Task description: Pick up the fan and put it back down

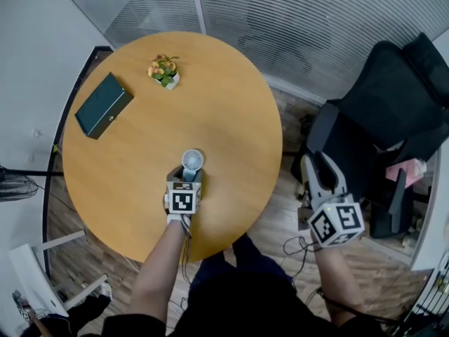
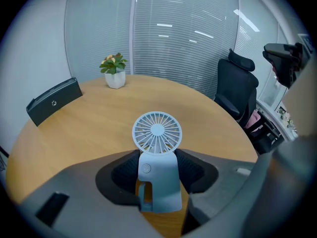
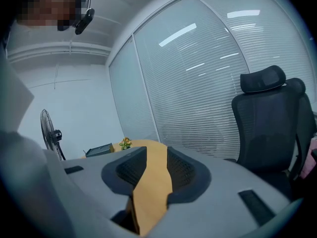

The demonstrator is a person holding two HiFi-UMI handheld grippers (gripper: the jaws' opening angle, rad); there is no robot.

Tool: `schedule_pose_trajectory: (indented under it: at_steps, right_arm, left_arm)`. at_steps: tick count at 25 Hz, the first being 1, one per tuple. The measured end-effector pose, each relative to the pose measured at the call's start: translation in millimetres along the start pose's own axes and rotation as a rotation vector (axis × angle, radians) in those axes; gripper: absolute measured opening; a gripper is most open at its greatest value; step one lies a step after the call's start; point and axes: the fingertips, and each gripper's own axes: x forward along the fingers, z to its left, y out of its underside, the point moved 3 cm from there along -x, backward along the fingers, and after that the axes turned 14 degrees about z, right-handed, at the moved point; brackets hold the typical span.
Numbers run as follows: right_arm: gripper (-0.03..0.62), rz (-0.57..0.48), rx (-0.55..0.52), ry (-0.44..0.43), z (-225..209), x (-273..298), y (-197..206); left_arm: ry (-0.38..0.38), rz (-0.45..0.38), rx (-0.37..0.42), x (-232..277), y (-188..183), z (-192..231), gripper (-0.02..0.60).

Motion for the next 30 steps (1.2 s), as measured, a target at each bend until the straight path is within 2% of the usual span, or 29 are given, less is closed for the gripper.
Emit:
schedule_pose_trajectory:
  at_steps: [6,12,21,30]
  right_arm:
    - [0.129,0.007,-0.004,-0.021,4.4,-0.1,2.4]
    - [0.123,-0.008,-0.02,-0.068,23.2,1.3,-5.6]
    - [0.123,-0.037,-0.083,-0.174,83.4,3.7,-21.9]
    - [0.121,-0.062,-0.135,-0.305,162.0,-1.8,-30.1]
  left_arm:
    - [0.045,-0.041,0.015,-9.3,-0.2,-10.2,0.213]
    - [0.07,-0.133,0.0,-48.9,-4.4,-17.0,0.214]
    - [0.104,-0.339,-0.049,-155.9,-1.1,-21.2,0.214]
    - [0.075,-0.542,-0.09,-270.4,33.9,-21.4,0.213]
